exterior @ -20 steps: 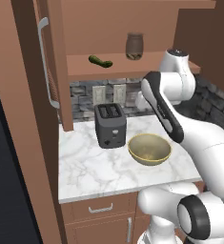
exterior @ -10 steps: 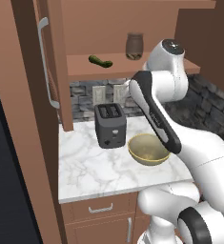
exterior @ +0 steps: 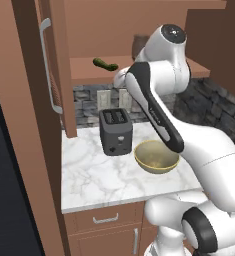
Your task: Pick the squash from the cabinet and place it in the bowl. Then pick the bowl and place it in the sink. Then turn on the sink facuet.
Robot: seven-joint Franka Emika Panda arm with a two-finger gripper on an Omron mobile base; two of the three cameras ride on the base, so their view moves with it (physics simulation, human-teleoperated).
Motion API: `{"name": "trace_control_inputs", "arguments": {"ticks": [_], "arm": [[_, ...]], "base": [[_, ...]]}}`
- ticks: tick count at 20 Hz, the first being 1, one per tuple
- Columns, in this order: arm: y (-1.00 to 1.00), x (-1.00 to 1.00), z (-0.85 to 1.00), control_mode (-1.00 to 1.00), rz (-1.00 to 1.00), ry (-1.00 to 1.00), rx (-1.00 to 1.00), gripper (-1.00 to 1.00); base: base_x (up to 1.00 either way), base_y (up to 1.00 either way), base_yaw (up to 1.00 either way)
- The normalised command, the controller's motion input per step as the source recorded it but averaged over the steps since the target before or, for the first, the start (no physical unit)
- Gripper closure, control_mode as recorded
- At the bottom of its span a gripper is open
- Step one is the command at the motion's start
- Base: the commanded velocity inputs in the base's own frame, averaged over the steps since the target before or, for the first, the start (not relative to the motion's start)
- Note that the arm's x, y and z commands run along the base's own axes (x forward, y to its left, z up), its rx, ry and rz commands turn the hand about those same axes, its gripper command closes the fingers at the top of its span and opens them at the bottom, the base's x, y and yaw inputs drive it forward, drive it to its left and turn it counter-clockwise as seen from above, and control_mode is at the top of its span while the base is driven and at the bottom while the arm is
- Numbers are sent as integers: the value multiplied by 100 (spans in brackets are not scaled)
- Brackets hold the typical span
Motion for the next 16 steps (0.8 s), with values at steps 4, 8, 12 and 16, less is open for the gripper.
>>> {"name": "trace_control_inputs", "arguments": {"ticks": [4, 8, 12, 16], "arm": [[0, 68, 3, -100, 0, -4, 0, -100], [0, 88, -5, -100, 0, -8, 5, -100], [0, 46, 0, -100, 0, -9, 6, -100], [10, 37, 0, -100, 0, -1, 5, -100]], "base": [[0, 0, 0], [0, 0, 0], [0, 0, 0], [0, 0, 0]]}}
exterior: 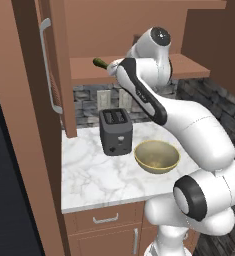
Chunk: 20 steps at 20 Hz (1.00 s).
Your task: Pick the squash from the cabinet and place it in the bowl. Then pick the bowl and place it in the sink. Then turn on the sink facuet.
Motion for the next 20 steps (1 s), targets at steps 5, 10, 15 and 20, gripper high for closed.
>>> {"name": "trace_control_inputs", "arguments": {"ticks": [5, 10, 15, 20], "arm": [[20, 41, 0, -100, 0, 0, 3, -100], [15, 45, -1, -100, 0, 0, 1, -100], [13, 47, -14, -100, 0, 0, 0, -100], [11, 53, -17, -100, 0, 0, 0, -100]], "base": [[0, 0, 0], [0, 0, 0], [0, 0, 0], [0, 0, 0]]}}
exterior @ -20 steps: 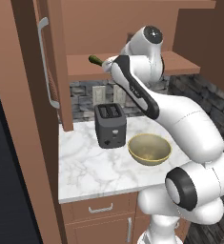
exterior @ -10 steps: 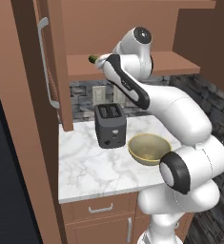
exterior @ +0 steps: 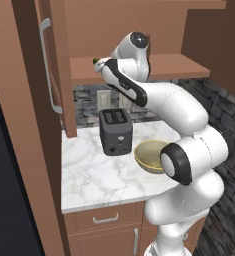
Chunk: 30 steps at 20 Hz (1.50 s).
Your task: Pick the squash from the cabinet and place it in the bowl. Then pick the bowl and place it in the sink. Then turn on the sink facuet.
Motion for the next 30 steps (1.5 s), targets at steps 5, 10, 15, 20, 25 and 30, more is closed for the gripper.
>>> {"name": "trace_control_inputs", "arguments": {"ticks": [5, 10, 15, 20, 25, 30], "arm": [[0, 41, -8, -100, 0, 0, 0, -100], [0, 17, -7, -100, 0, 0, 1, 100], [0, -6, -4, -100, 0, 0, 0, 100], [0, -51, 0, -100, 0, -9, 0, 100], [-2, -93, 0, -100, 0, -23, 0, 100], [-22, -100, 17, -100, -2, -26, 0, 100]], "base": [[0, 0, 0], [0, 0, 0], [0, 0, 0], [0, 0, 0], [0, 0, 0], [0, 0, 0]]}}
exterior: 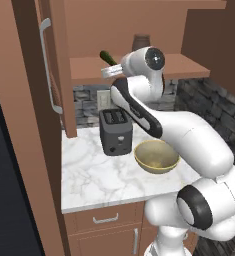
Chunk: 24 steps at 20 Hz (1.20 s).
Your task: Pick the squash from the cabinet and place it in the bowl. Then pick the bowl and place it in the sink. Then turn on the sink facuet.
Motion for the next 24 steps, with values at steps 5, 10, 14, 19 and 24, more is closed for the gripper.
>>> {"name": "trace_control_inputs", "arguments": {"ticks": [5, 10, 14, 19, 24], "arm": [[-44, -100, 10, -100, -9, -7, 0, 100], [-53, -100, 0, -100, -14, 27, 0, 100], [-50, -100, -5, -100, -8, 35, 0, 100], [-41, -100, -37, -100, -6, 34, 0, 100], [-34, -46, -87, -100, -1, 30, 0, 100]], "base": [[0, 0, 0], [0, 0, 0], [0, 0, 0], [0, 0, 0], [0, 0, 0]]}}
